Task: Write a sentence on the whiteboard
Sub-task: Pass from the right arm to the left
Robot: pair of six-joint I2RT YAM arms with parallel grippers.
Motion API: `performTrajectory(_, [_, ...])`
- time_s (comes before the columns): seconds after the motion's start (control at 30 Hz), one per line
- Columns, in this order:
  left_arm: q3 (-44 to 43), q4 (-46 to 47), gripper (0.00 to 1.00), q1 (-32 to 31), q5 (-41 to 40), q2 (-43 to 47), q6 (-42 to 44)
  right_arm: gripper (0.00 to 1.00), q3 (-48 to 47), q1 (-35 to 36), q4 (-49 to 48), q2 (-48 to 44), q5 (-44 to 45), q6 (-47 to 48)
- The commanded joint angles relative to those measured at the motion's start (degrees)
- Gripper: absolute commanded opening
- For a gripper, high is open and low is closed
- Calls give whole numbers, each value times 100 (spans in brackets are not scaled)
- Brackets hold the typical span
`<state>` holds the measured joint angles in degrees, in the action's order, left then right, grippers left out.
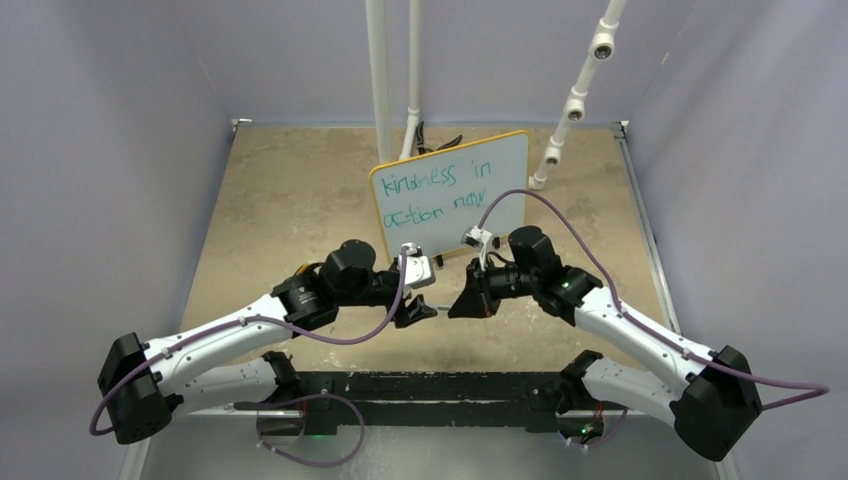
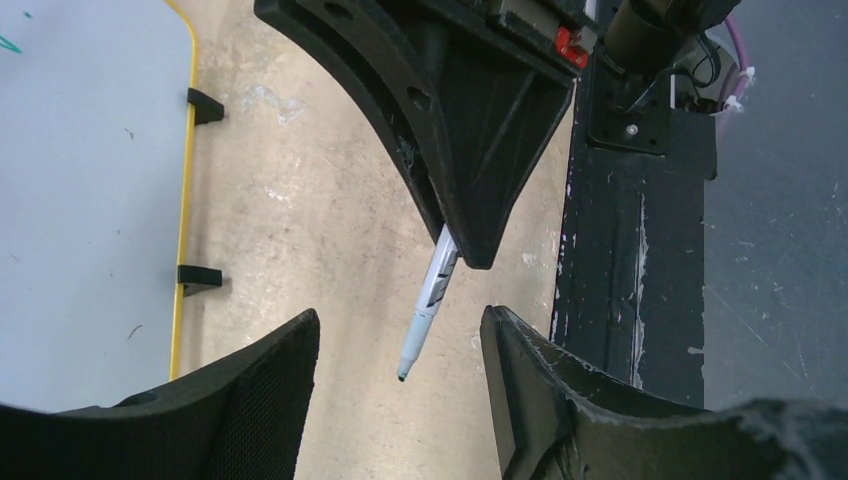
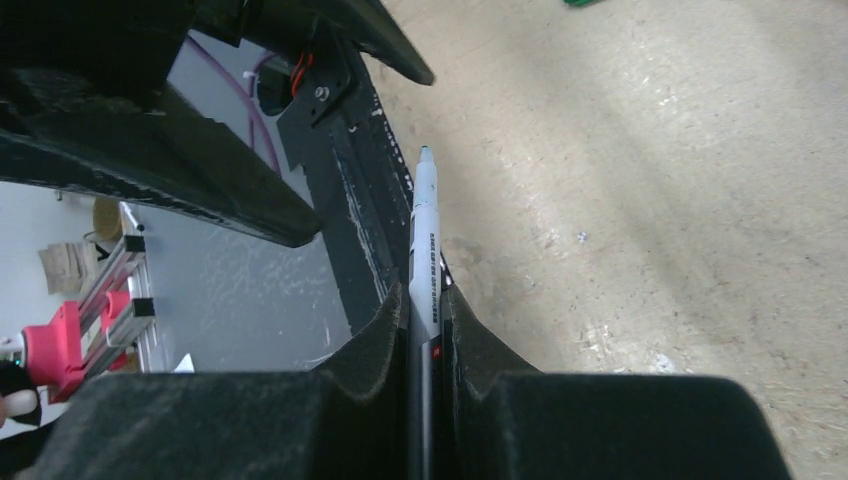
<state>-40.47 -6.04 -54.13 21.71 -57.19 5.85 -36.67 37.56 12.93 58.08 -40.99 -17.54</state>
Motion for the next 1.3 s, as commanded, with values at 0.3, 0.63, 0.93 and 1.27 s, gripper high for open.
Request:
performTrajectory(0.3, [-217,-191,57,-270,47,-544,241,1,-308,32,-129,71,-371,272])
performTrajectory(0.63, [-282,-58,56,-326,114,-815,212,4,-273,38,-200,175,-634,382])
performTrajectory(0.93, [-369,198,23,-348,365,-1037,-173,10,-307,36,-303,85,-866,444])
performTrajectory(1.27, [69,741,0,-353,-855,-328,-1665,48,-199,32,-950,-209,464,-329])
